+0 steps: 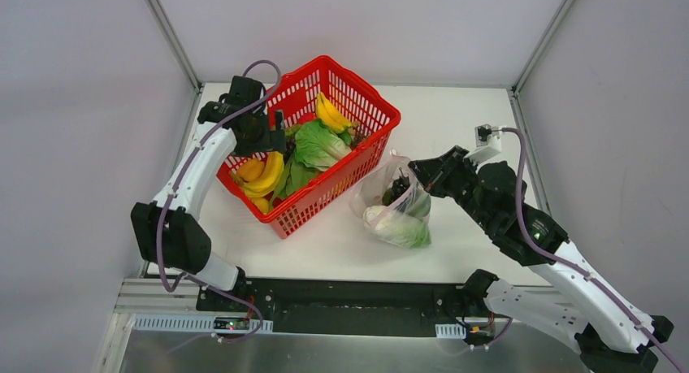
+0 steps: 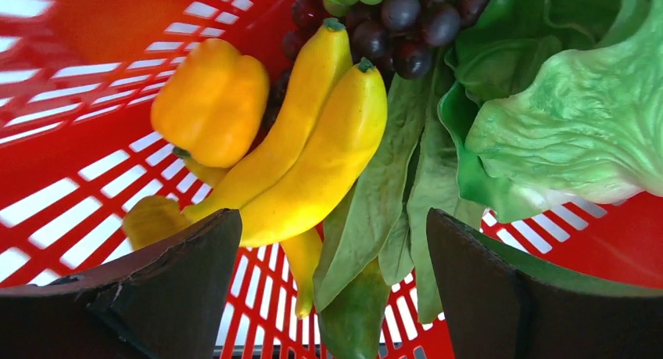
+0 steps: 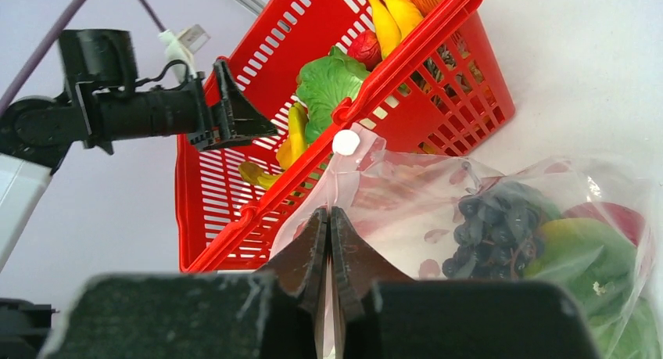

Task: Place the food in the zip-top bag and seal the zipper
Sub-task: Move the bin to the center of the board.

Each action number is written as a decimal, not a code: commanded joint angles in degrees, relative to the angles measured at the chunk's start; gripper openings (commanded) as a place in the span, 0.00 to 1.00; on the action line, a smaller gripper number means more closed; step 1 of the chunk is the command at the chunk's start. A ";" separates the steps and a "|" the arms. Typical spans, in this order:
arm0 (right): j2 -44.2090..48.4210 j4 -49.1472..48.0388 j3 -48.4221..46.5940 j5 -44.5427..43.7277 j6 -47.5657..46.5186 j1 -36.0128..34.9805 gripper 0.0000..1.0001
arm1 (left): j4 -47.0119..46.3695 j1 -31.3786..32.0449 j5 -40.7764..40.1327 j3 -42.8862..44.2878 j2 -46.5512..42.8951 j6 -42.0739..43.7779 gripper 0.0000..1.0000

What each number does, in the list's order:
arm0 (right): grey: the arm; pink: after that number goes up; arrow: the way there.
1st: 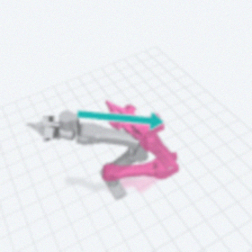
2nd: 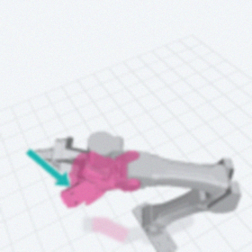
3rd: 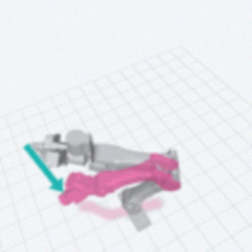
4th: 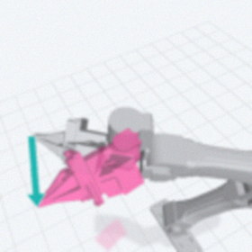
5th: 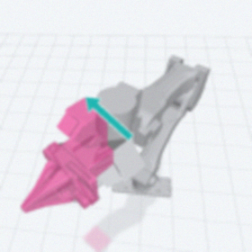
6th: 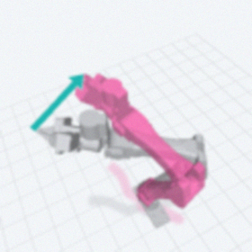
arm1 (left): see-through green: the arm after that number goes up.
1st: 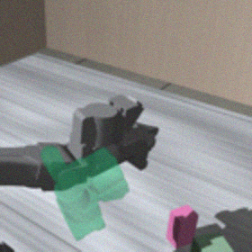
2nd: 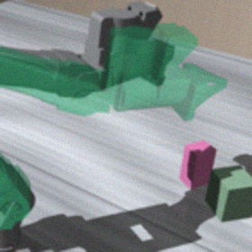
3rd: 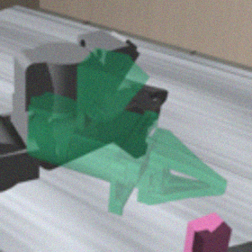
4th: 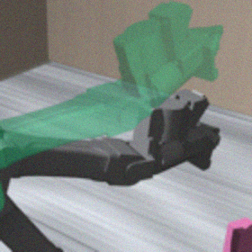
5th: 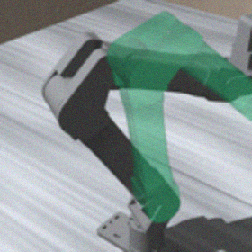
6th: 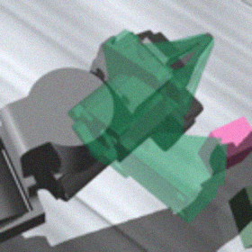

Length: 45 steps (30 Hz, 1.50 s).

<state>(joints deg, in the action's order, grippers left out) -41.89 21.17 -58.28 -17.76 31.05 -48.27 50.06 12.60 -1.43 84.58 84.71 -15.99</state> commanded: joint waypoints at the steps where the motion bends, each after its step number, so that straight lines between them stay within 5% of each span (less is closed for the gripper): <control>1: -0.55 -2.84 -1.63 1.58 -0.52 -0.16 0.04 | -1.98 -0.64 6.57 1.51 1.83 2.68 0.90; 7: -1.29 -2.45 -1.32 2.44 0.40 -0.12 0.04 | -6.80 -1.08 12.02 5.01 8.42 -0.18 0.79; 11: -1.07 -2.36 -0.84 1.00 0.68 -0.03 0.04 | -7.97 -1.52 15.24 7.18 14.46 -3.24 0.58; 20: -1.36 -1.42 -1.13 0.20 0.93 -0.01 0.04 | -15.50 -1.10 17.74 4.02 21.45 -9.03 0.50; 24: -1.48 -1.08 -1.13 -0.07 1.02 -0.02 0.04 | -17.88 1.56 17.44 0.34 18.95 -8.11 0.30; 27: -1.37 -1.01 -1.22 -0.03 1.19 -0.06 0.04 | -18.03 2.08 17.30 -1.40 16.56 -8.17 0.06; 29: -1.06 -0.72 -1.24 -0.05 1.25 -0.04 0.05 | -18.07 2.08 17.19 -2.62 14.23 -7.98 0.00; 37: 0.71 -0.25 -0.61 -1.04 1.65 -0.02 0.04 | -13.81 5.09 23.95 -5.18 5.96 -3.56 0.00; 45: 0.98 -0.25 -0.49 -1.04 1.76 -0.06 0.05 | -10.40 12.88 21.85 -10.72 2.19 -2.53 0.00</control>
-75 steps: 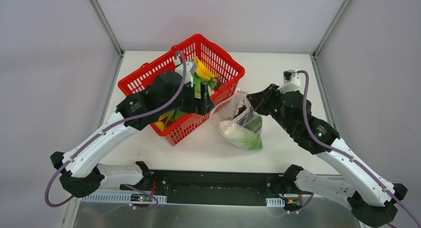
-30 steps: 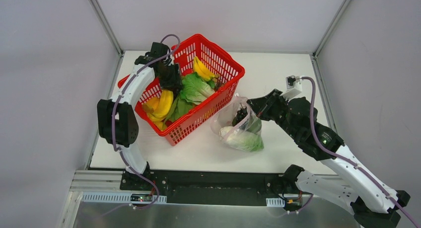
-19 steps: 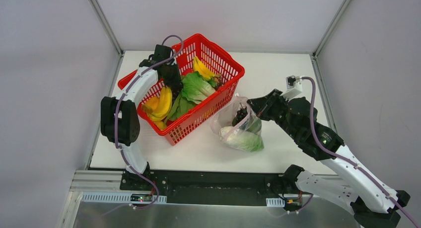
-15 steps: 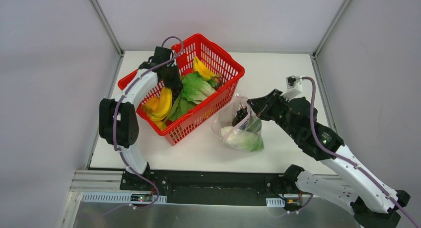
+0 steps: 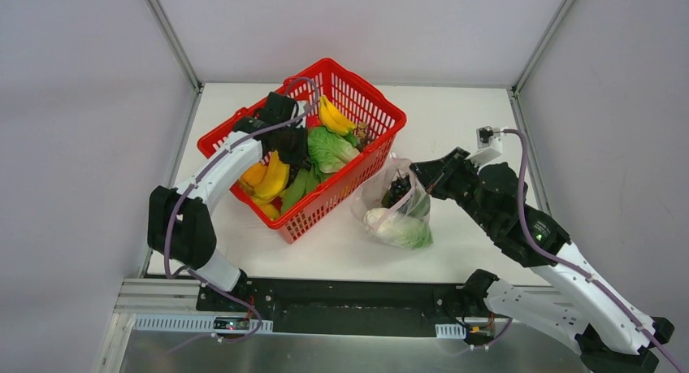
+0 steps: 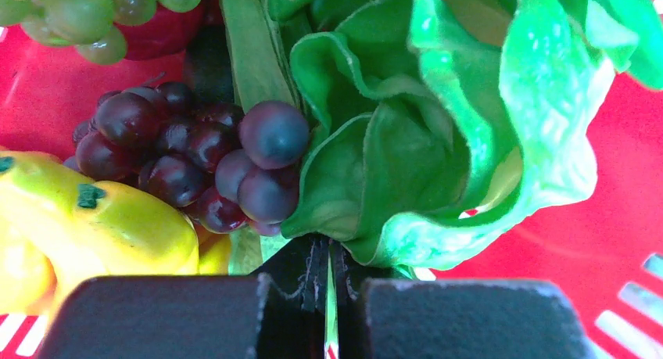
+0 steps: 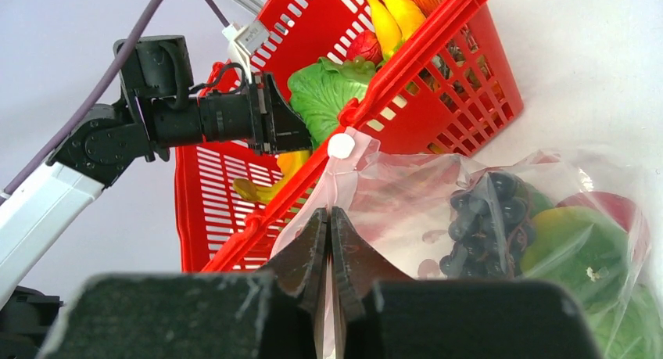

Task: Place the food in the zip-top bag and seal the zipper
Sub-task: Move the bin to the center of the board.

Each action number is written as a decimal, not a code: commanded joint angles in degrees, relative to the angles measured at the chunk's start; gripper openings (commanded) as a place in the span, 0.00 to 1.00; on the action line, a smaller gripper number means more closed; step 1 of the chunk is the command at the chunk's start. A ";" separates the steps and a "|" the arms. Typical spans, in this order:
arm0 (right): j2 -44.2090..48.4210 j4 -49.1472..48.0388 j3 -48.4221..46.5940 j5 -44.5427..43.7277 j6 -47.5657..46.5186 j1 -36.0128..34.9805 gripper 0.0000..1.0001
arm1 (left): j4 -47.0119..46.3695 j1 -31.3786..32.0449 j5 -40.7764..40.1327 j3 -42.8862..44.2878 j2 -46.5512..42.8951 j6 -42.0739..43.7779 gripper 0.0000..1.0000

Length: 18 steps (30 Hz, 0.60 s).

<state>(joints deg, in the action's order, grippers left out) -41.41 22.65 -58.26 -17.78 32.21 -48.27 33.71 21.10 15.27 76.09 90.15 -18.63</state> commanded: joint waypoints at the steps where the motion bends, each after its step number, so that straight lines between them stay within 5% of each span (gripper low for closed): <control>1: 0.60 -1.74 -0.49 -0.91 0.66 -0.06 0.05 | 6.18 5.36 4.34 -2.53 -4.14 -0.35 0.00; 6: 0.97 -1.66 -0.44 -1.25 0.66 0.01 0.05 | 5.43 7.54 3.08 -4.62 -10.89 -1.76 0.00; 14: 1.37 -1.57 -0.45 -1.37 0.97 -0.03 0.05 | 10.65 6.63 -12.41 -1.27 -22.28 -1.40 0.00; 18: 1.66 -1.39 -0.28 -1.22 1.27 -0.05 0.05 | 11.74 4.23 -11.97 -0.98 -24.24 -1.32 0.00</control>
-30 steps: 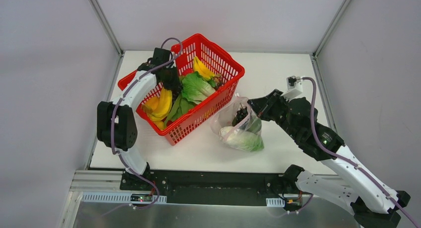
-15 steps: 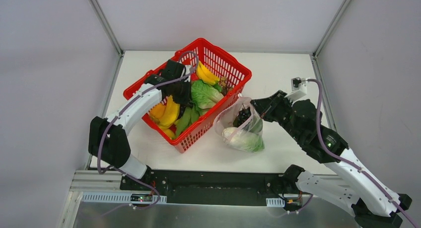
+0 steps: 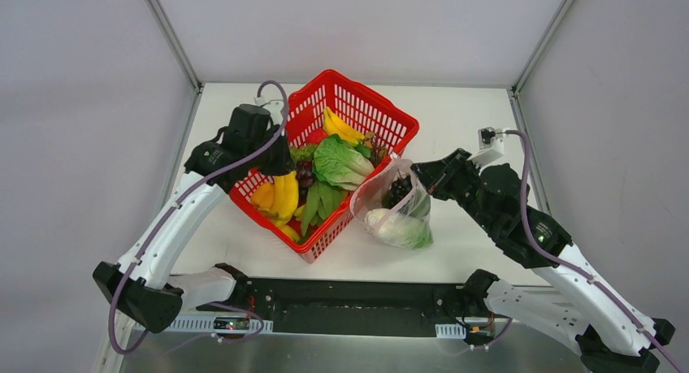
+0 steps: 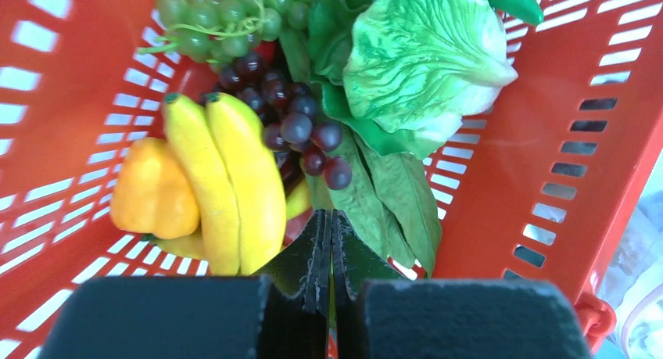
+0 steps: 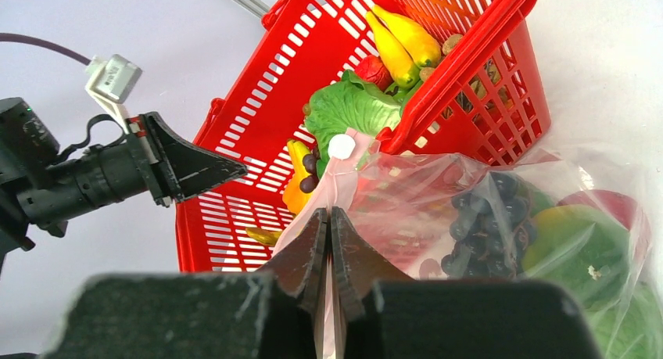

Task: Place the food in the zip-top bag and seal the zipper
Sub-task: Move the bin to the center of the board.

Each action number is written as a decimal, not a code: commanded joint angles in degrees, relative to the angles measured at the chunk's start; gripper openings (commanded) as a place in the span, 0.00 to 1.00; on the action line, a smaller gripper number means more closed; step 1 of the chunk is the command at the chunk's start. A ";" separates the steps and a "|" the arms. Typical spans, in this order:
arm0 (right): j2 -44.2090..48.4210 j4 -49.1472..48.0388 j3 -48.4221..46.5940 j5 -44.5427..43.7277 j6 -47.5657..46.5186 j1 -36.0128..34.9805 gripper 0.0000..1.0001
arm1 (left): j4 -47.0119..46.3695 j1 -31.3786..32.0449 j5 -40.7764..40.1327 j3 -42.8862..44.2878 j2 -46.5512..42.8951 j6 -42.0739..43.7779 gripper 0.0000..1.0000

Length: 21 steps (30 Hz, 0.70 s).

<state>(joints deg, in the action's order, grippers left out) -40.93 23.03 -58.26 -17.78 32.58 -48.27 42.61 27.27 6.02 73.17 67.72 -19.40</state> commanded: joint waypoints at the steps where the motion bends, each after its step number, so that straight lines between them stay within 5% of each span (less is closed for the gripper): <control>1: 1.27 -1.68 -0.28 -1.35 0.93 0.01 0.05 | 2.79 -2.15 -2.45 1.71 -2.26 -0.41 0.00; 5: 1.63 -1.67 -0.01 -1.52 1.22 -0.04 0.05 | 1.26 -2.31 1.47 0.15 -2.54 0.50 0.00; 6: 1.63 -1.59 -0.01 -1.41 1.30 -0.03 0.05 | 1.29 -2.31 2.12 -0.12 -2.05 0.53 0.06; 10: 1.62 -1.56 -0.01 -1.03 1.50 -0.06 0.05 | 0.35 -2.42 -0.52 -1.89 -0.23 -0.54 0.56; 12: 1.56 -1.49 0.14 -1.09 1.50 -0.04 0.05 | -1.73 -3.30 -2.66 -2.14 1.47 -1.27 0.71; 18: 0.68 -1.56 0.11 -1.31 1.22 -0.06 0.05 | -4.09 -7.15 -10.13 4.32 10.70 -2.90 0.86; 21: 0.22 -1.67 0.23 -1.86 0.80 0.02 0.06 | -6.49 -9.22 -12.90 6.12 16.22 -4.99 0.86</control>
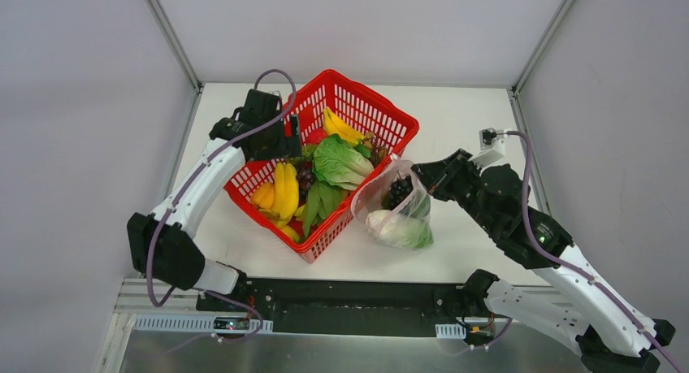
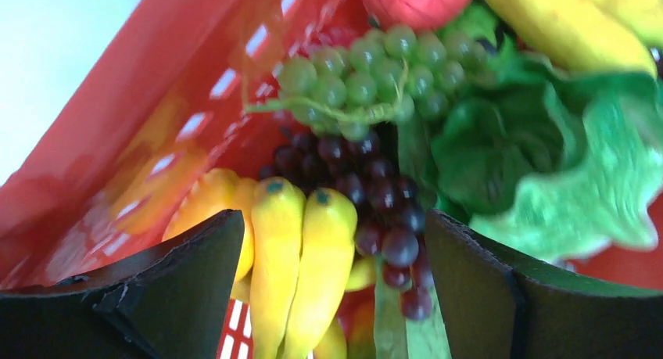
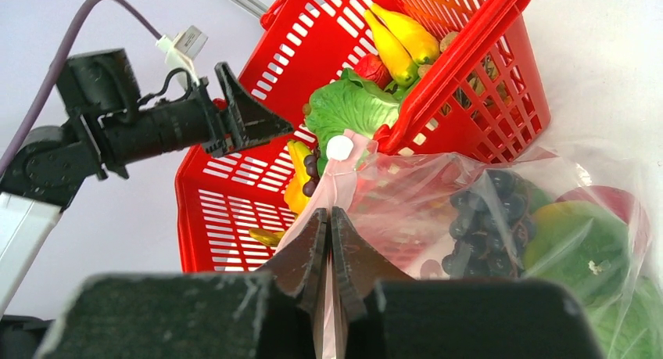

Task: Place the food in the zip-top bag and seal the zipper
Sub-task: Move the bin to the center of the board, then pick up the fake fruit from the bin.

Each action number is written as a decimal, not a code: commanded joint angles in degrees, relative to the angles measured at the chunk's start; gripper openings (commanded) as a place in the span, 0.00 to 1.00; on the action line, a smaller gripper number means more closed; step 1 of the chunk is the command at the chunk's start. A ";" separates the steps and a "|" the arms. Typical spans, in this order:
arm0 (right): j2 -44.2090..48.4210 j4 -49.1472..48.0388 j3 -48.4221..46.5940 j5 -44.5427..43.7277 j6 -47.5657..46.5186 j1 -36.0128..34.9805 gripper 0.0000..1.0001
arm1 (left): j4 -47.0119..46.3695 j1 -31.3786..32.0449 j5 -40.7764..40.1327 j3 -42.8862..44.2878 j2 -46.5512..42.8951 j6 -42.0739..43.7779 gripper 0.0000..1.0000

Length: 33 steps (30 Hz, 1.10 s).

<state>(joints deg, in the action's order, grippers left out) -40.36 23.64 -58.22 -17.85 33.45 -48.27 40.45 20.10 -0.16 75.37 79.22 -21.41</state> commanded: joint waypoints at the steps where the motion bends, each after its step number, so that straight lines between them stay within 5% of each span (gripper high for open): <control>1: -0.57 -2.28 0.13 -1.88 -0.18 0.00 0.06 | -5.22 -2.85 -7.24 4.30 6.45 -3.32 0.87; 8: -2.03 -2.65 -0.17 -2.16 -1.00 0.04 0.06 | -6.03 -3.75 -3.59 6.71 16.19 -1.97 0.82; 21: -4.13 -4.13 0.20 -0.18 -0.77 0.06 0.06 | -22.00 -3.58 -13.80 -2.83 16.13 -7.79 0.78; 25: -4.16 -4.25 0.43 -0.32 -0.76 0.17 0.06 | -25.49 -3.51 -13.98 -3.66 17.11 -9.56 0.56; 27: -4.12 -4.28 0.52 -0.34 -0.76 0.15 0.06 | -27.27 -2.90 -15.73 -5.08 16.44 -9.95 0.35; 33: -3.72 -4.22 0.25 0.85 -0.47 0.22 0.06 | -29.22 -2.14 -16.44 -6.50 13.50 -9.67 0.04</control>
<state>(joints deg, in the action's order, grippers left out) -44.71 22.37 -58.02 -17.65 32.99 -48.25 12.84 18.06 -12.32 69.63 94.83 -30.87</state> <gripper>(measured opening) 0.061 0.137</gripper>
